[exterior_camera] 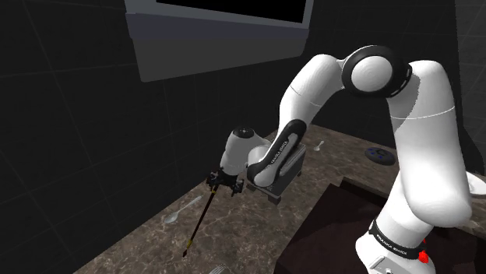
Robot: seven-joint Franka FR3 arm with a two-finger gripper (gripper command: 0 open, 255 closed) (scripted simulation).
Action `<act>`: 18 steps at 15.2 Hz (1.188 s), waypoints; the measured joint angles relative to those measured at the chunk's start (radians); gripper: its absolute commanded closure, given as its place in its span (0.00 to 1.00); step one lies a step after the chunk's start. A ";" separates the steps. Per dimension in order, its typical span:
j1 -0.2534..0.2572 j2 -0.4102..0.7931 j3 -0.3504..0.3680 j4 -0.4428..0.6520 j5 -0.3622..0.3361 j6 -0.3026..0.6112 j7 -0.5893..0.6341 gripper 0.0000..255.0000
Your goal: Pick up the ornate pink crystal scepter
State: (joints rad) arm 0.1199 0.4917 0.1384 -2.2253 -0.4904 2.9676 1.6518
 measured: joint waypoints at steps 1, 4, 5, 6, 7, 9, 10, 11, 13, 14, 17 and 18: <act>0.020 0.040 -0.023 0.038 -0.004 0.012 0.026 0.00; 0.065 0.155 -0.071 0.159 0.005 0.034 0.087 0.00; 0.077 0.193 -0.084 0.201 0.011 0.040 0.105 0.00; 0.083 0.217 -0.092 0.228 0.017 0.043 0.116 0.00; 0.091 0.245 -0.099 0.256 0.020 0.047 0.124 0.00; 0.105 0.277 -0.112 0.279 0.020 0.060 0.137 0.00; 0.110 0.290 -0.117 0.287 0.020 0.065 0.141 0.00; 0.114 0.304 -0.122 0.295 0.019 0.072 0.144 0.00; 0.122 0.330 -0.134 0.305 0.016 0.090 0.150 0.00; 0.125 0.342 -0.138 0.312 0.016 0.095 0.152 0.00; 0.131 0.352 -0.142 0.318 0.016 0.099 0.156 1.00; 0.131 0.353 -0.142 0.319 0.016 0.100 0.156 1.00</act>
State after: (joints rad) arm 0.2509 0.8442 -0.0037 -1.9063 -0.4745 3.0675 1.8078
